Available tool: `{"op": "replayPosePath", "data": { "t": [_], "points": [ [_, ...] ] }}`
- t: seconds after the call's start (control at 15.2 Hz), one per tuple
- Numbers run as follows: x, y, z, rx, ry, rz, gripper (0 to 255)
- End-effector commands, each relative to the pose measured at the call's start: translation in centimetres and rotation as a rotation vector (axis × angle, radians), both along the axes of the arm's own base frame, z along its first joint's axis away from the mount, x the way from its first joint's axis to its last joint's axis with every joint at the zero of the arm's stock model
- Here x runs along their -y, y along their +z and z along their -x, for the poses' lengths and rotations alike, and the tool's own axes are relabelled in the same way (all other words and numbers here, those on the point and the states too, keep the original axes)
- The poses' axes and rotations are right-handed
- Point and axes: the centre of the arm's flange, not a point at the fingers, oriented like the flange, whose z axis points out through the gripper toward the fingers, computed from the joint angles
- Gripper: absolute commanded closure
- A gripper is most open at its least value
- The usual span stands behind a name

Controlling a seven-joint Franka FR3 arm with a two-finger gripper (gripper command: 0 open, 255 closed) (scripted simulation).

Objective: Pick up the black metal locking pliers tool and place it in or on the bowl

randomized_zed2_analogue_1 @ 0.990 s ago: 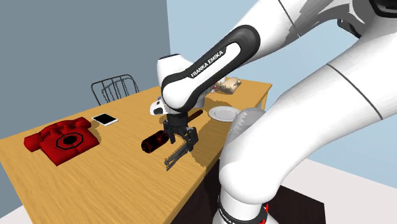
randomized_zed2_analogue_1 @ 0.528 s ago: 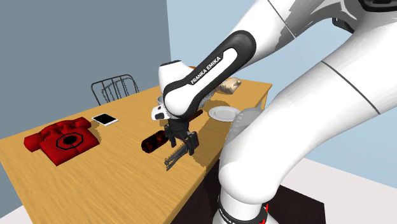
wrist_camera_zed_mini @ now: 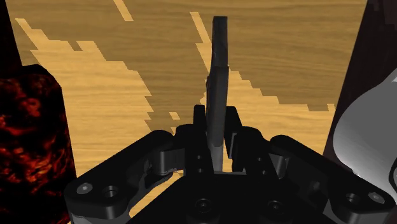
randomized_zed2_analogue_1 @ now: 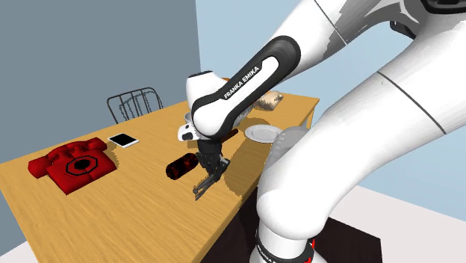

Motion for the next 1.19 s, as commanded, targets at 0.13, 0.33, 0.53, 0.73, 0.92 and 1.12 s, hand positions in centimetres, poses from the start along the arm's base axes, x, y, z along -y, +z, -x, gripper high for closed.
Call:
{"op": "replayPosePath", "data": {
  "t": [0.13,0.33,0.53,0.73,0.92,1.12],
  "points": [
    [0.0,0.0,0.0,0.000,0.000,0.000,255],
    [0.0,0.5,0.0,0.000,0.000,0.000,255],
    [0.0,2.1,0.0,0.000,0.000,0.000,255],
    [0.0,3.7,0.0,0.000,0.000,0.000,255],
    [0.0,5.3,0.0,0.000,0.000,0.000,255],
    [0.0,6.8,0.0,0.000,0.000,0.000,255]
  ]
}}
